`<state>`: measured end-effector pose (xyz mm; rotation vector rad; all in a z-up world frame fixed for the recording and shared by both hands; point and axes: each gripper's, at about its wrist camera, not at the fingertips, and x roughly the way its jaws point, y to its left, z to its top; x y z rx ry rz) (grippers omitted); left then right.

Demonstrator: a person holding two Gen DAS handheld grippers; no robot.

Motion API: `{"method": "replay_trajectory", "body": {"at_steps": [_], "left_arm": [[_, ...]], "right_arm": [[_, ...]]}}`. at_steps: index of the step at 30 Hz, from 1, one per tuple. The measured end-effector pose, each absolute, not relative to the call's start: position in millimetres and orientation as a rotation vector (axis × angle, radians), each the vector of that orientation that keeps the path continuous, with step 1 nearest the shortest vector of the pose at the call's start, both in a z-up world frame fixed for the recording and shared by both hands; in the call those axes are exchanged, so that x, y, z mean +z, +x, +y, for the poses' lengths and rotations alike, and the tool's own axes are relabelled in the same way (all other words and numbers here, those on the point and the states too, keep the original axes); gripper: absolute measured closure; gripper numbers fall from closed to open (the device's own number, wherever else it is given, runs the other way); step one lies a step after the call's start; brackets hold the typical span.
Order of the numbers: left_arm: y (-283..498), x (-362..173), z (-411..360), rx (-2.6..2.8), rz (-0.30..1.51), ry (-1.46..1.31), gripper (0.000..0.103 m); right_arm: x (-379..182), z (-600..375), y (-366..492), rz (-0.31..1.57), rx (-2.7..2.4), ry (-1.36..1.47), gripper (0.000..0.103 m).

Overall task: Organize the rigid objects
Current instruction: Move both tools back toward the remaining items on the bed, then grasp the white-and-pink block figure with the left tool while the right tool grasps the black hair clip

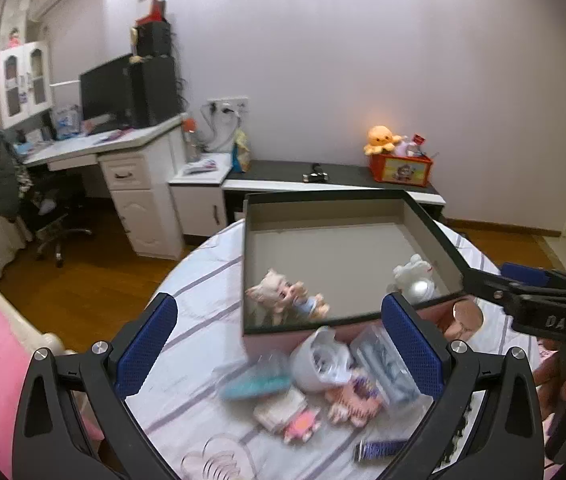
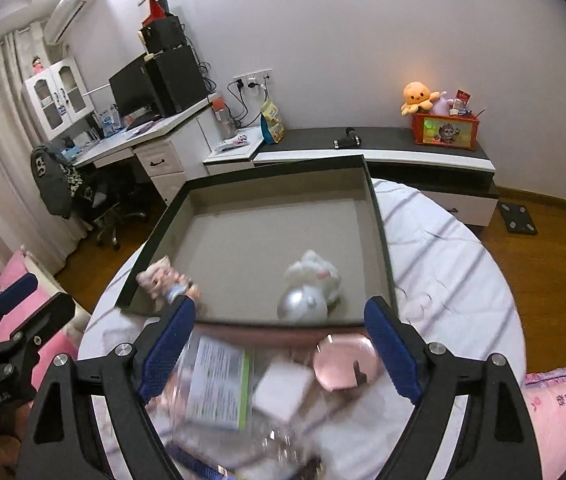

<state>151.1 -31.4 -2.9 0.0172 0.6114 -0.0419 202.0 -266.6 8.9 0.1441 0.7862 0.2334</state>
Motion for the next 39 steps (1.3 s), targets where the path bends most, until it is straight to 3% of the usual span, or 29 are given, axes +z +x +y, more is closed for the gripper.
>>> {"method": "replay_trajectory", "body": {"at_steps": [7,15,32,39], "left_arm": [[111.0,-16.7,-20.4,-0.026,0.619,-0.018,0.0],[92.8,-48.5,-12.2,-0.12,0.681,0.017,0.0],[124.7,-100.8,-13.4,-0.125,0.822,-0.014,0.0],[151.0,-117.9,-15.2,-0.102,0.87,-0.004,0.0]], "right_arm": [[8.0,-279.8,153.0,0.768,0.137,0.139,0.015],[-31.5,-271.7,102.1,0.851,0.001,0.185,0.015],[-77.6,-268.8,120.4,0.979,-0.027,0.179,0.015],[-92.3,-254.5,137.5,1.023,0.008,0.144,0.035]]}}
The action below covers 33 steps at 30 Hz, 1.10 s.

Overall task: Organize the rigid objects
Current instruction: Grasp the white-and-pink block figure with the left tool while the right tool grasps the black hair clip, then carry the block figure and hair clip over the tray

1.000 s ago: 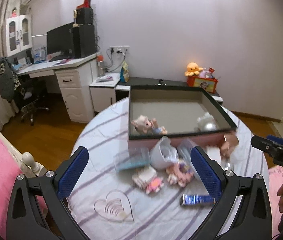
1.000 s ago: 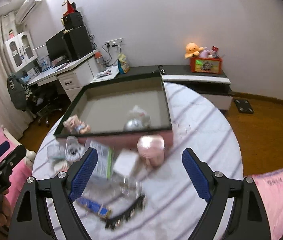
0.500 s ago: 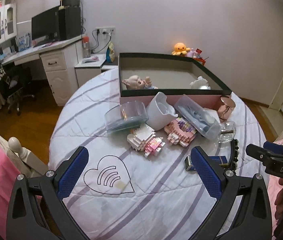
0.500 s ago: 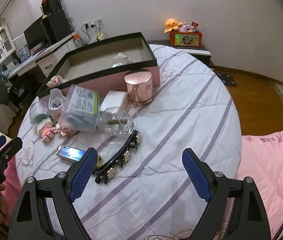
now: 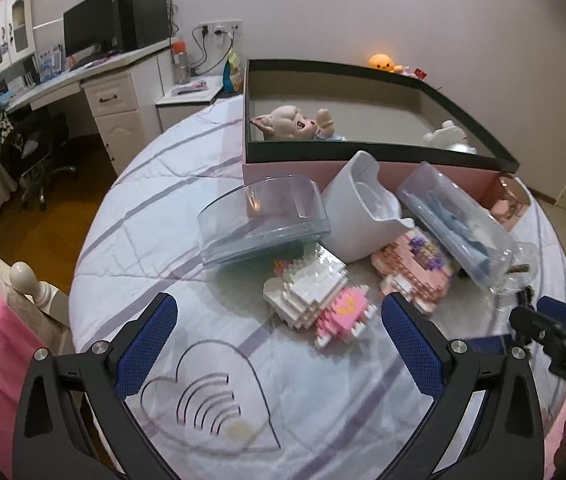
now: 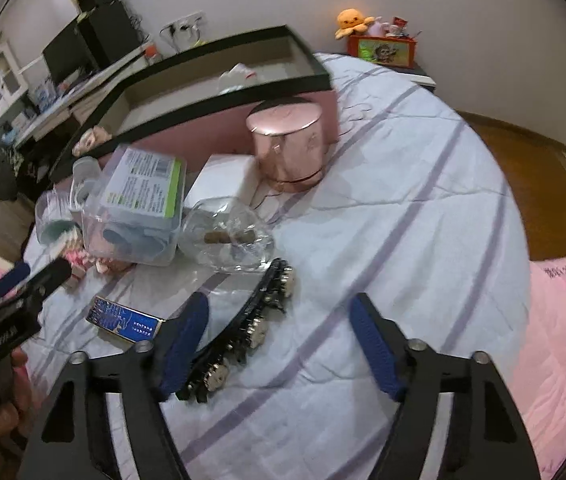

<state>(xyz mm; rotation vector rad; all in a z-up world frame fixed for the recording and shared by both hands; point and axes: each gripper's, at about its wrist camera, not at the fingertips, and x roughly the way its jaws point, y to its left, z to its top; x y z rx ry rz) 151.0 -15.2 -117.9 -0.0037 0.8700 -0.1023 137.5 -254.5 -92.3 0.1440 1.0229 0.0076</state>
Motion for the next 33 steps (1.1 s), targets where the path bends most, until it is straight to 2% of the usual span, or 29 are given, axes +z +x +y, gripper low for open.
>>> {"method": "replay_trajectory", "body": {"at_steps": [2,4,5,8,10,12,21,33], "left_arm": [[158.9,-122.7,-17.0,-0.099,0.886,0.0,0.0],[166.3,-127.3,-18.5,-0.096,0.9,-0.004,0.001],[169.1,-129.6,-18.5,-0.107,0.911,-0.012,0.003],[172.9,-131.4,-20.8,-0.135,0.914,0.004,0.019],[172.1,-130.4,-22.9,-0.155,0.91,0.02,0.041],[170.8,-129.1,-19.8,-0.181,0.909,0.004,0.042],[148.0,-116.5,-9.2,-0.223,0.888,-0.031,0.042],[143.1,-73.4,-9.0,-0.238,0.794,-0.024,0.042]], "right_arm": [[-92.9,-248.4,141.4,1.022,0.007,0.092,0.04],[-94.6,-244.2,142.3,1.015,0.003,0.036,0.053],[-95.8,-239.6,141.7,1.003,0.001,-0.02,0.055],[-96.2,-235.3,136.0,0.988,0.012,-0.066,0.064],[-94.9,-233.8,132.4,0.985,0.02,-0.074,0.078],[-93.8,-234.6,126.8,0.982,0.024,-0.063,0.084],[-83.1,-250.7,116.2,0.967,0.072,0.042,0.084],[-44.4,-256.8,133.3,0.883,0.135,0.077,0.084]]}}
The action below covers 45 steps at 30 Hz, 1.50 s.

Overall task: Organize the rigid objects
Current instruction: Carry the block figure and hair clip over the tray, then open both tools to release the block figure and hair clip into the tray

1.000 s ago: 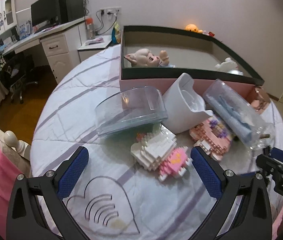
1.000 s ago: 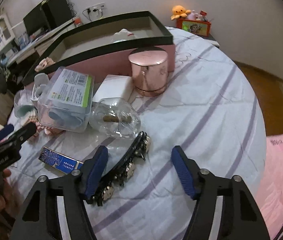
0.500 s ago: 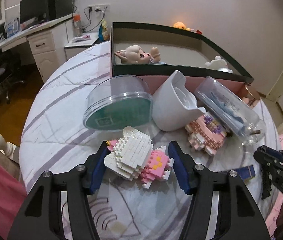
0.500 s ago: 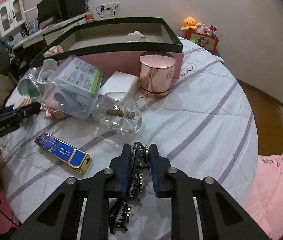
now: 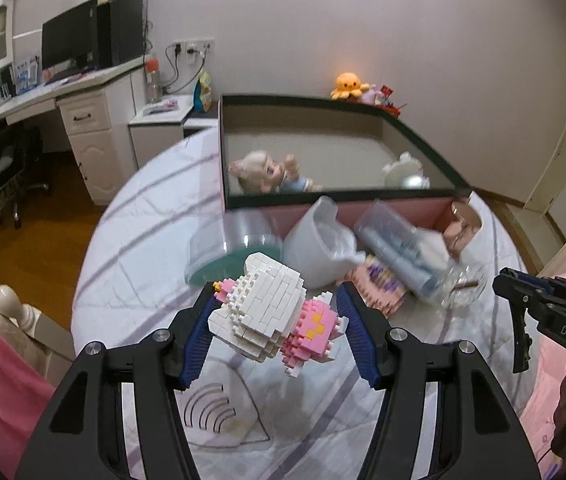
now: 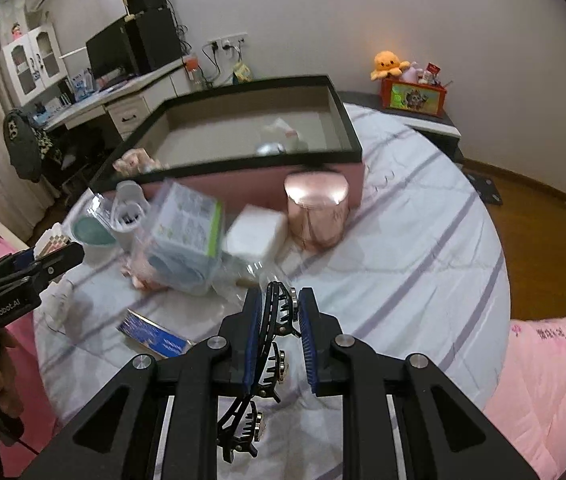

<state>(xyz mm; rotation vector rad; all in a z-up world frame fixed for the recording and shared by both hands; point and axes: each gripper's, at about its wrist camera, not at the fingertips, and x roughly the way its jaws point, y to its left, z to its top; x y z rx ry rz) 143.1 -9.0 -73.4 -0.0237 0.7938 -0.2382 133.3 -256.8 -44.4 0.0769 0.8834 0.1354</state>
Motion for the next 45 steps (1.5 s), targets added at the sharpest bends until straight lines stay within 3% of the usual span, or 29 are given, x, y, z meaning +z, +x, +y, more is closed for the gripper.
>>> {"method": "replay_trajectory", "body": {"at_steps": [14,24,42,44,45], "left_arm": [[221.7,-6.7,-25.7,-0.241,0.652,-0.014,0.042],[304.4,15.7,-39.9,-0.251,0.651,-0.032,0.042],[399.8,-66.9,-76.4,-0.225,0.897,0.013,0.042],[398.7,-69.0,-75.0,-0.22,0.907,0.016,0.041],[398.3,-68.6,-74.3,-0.212,0.905,0.018,0.041]], "right_arm": [[36.0,-251.7,233.1,0.7,0.223,0.018,0.084],[33.3,-244.4,328.6,0.748,0.256,0.024,0.084],[-50.8,-241.6,423.4,1.018,0.228,0.01,0.084],[-52.0,-243.1,422.2,1.023,0.225,0.013,0.083],[-52.0,-244.1,421.0,1.024,0.227,0.015,0.077]]}}
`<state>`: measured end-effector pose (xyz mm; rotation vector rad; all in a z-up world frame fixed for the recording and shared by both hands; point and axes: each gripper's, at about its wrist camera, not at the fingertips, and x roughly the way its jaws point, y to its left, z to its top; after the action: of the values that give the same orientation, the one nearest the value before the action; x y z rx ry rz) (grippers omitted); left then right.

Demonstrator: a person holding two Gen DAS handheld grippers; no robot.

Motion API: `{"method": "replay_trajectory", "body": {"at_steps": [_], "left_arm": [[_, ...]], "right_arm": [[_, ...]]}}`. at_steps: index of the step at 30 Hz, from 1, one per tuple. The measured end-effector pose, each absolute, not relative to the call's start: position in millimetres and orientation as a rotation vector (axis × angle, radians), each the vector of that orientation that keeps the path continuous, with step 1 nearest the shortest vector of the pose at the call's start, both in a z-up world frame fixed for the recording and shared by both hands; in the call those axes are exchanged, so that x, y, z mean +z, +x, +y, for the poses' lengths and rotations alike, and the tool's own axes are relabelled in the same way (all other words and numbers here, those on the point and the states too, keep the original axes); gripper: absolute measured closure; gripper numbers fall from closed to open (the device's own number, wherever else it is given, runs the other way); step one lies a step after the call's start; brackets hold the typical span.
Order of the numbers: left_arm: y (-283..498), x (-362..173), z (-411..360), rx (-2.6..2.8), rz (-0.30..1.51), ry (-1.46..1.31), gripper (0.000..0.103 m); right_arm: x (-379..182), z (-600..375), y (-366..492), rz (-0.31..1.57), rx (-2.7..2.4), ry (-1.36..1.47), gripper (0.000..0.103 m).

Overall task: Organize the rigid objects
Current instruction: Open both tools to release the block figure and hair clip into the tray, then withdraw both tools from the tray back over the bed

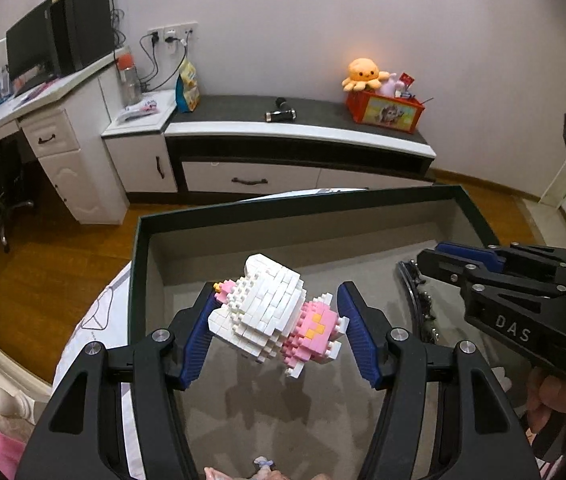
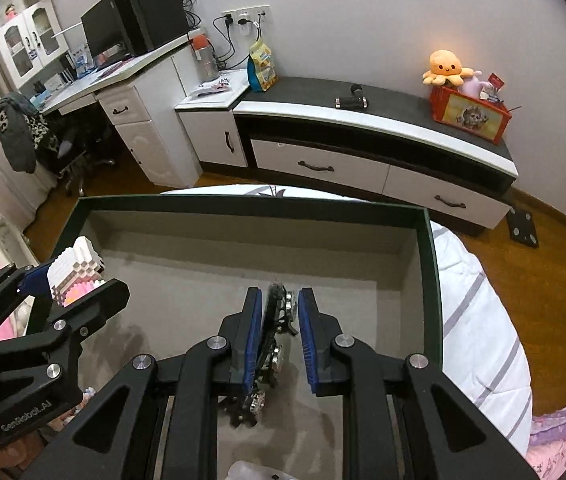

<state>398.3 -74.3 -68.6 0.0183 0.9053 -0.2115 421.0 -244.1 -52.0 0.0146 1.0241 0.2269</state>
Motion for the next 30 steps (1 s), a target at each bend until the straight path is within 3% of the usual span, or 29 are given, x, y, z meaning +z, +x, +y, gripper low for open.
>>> {"method": "replay_trajectory", "body": {"at_steps": [1,3,5,8,10,30], "left_arm": [[396.8,-68.0,-74.4,-0.205,0.903,0.024,0.032],[393.7,-63.8,-73.5,-0.189,0.888,0.026,0.012],[387.8,-55.7,-68.3,-0.175,0.855,0.018,0.001],[377.3,-43.9,-62.8,-0.17,0.825,0.023,0.0],[369.0,-36.8,-59.2,-0.168,0.81,0.021,0.0],[229.0,15.3,4.3,-0.146,0.669,-0.04,0.0]], "right_arm": [[-51.0,-244.0,420.5,1.024,0.227,0.017,0.054],[-46.7,-246.6,417.5,1.002,0.223,0.029,0.019],[-39.9,-250.0,412.5,0.977,0.215,0.049,0.015],[-29.8,-253.2,404.8,0.959,0.2,0.077,0.013],[-21.3,-254.2,396.9,0.937,0.183,0.083,0.0],[48.7,-256.5,275.5,0.745,0.153,0.111,0.0]]}}
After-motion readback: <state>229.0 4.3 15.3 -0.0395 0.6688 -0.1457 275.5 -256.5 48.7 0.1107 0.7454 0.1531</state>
